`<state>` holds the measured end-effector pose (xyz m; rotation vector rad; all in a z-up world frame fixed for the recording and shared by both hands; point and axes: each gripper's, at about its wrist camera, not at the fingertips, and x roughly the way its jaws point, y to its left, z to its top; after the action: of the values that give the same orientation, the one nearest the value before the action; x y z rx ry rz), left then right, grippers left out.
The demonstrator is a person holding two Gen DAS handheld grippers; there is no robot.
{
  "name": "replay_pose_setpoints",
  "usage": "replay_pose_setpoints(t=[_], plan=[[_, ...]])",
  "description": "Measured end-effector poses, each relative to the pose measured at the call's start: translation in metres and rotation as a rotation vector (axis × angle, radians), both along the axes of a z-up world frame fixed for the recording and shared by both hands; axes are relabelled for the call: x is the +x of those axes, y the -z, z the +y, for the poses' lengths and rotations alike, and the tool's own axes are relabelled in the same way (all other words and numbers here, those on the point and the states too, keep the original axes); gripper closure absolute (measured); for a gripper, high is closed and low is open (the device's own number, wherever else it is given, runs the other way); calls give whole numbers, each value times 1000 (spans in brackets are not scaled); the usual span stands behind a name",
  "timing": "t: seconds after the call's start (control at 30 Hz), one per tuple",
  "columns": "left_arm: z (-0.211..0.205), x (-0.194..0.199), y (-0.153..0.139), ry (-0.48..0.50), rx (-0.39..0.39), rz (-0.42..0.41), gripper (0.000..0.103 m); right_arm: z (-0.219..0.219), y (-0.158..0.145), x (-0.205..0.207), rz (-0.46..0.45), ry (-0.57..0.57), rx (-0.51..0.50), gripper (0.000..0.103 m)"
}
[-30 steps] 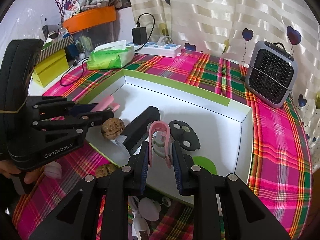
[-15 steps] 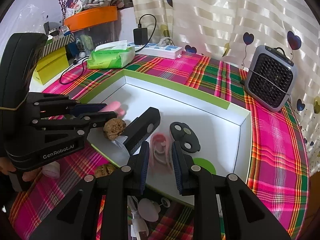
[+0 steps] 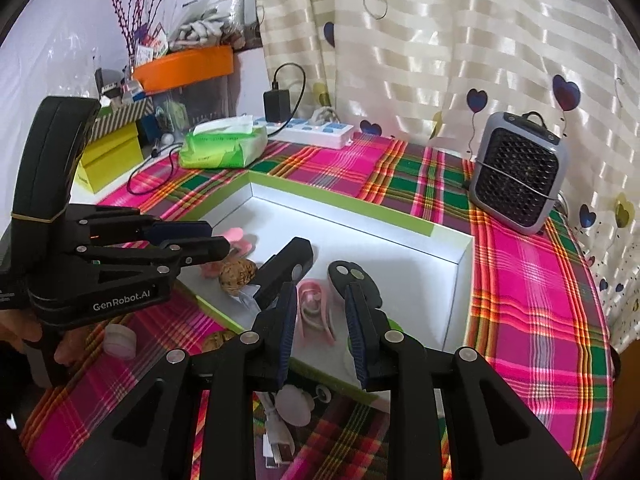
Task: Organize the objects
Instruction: 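Open left gripper releasing pink bar while right gripper releases pink clip in box, then move left tool back to small white cylinder while right tool withdraws from box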
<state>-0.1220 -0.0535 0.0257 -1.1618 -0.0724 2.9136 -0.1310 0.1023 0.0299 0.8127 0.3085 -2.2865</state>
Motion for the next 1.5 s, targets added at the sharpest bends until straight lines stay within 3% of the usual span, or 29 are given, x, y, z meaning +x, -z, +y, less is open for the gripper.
replay_pose_setpoints(t=[0.13, 0.27, 0.6, 1.5], plan=[[0, 10, -6, -9, 5, 18, 81, 9, -5, 6, 11, 4, -35, 76], [4, 18, -10, -5, 1, 29, 81, 16, -7, 12, 14, 4, -67, 67], [15, 37, -12, 20, 0, 38, 81, 25, -7, 24, 10, -20, -114, 67], [19, 51, -4, 30, 10, 34, 81, 36, -2, 34, -9, -33, -119, 67]])
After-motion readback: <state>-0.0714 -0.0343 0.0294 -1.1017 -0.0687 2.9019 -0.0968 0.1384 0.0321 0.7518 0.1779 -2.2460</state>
